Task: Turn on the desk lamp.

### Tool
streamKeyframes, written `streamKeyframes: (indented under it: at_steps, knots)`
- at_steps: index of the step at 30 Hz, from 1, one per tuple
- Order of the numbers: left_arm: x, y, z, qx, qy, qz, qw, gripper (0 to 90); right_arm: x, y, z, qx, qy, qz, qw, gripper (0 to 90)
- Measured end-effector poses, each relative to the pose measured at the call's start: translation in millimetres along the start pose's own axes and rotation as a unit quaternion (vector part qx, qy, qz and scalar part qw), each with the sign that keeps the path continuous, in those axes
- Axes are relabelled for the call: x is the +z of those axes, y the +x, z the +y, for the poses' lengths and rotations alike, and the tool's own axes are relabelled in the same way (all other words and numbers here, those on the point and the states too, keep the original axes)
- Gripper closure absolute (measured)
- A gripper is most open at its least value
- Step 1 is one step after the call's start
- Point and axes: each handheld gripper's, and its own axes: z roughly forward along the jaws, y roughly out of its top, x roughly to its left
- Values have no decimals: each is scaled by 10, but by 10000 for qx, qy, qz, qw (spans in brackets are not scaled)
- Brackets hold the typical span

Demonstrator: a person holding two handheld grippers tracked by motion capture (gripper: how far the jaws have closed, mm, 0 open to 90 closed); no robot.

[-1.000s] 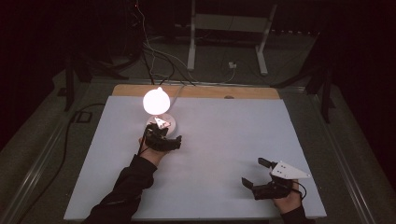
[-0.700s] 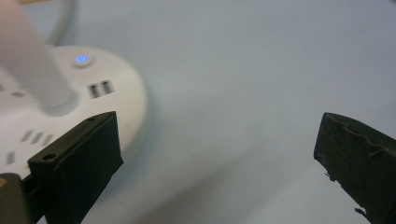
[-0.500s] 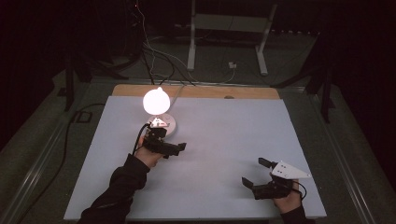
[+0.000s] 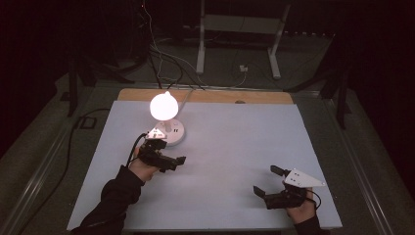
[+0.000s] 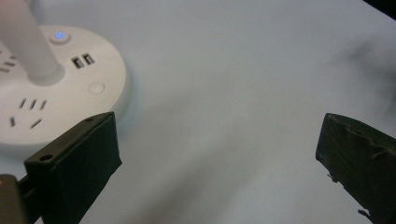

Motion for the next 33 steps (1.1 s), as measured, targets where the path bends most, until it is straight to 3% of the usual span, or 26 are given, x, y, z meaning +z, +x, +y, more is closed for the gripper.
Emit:
streamKeyframes:
  at_steps: [16,23,33]
  knots:
    - [-328,78,-334,14,42,100,9999,2,7,5,-1,-9,40,-5,10000,0]
    - [-449,113,-527,-65,72,179,9998,2,16,3,-8,-1,69,4,10000,0]
    - [-574,95,-810,4,45,306,9995,2,27,11,-10,-19,118,19,9999,0]
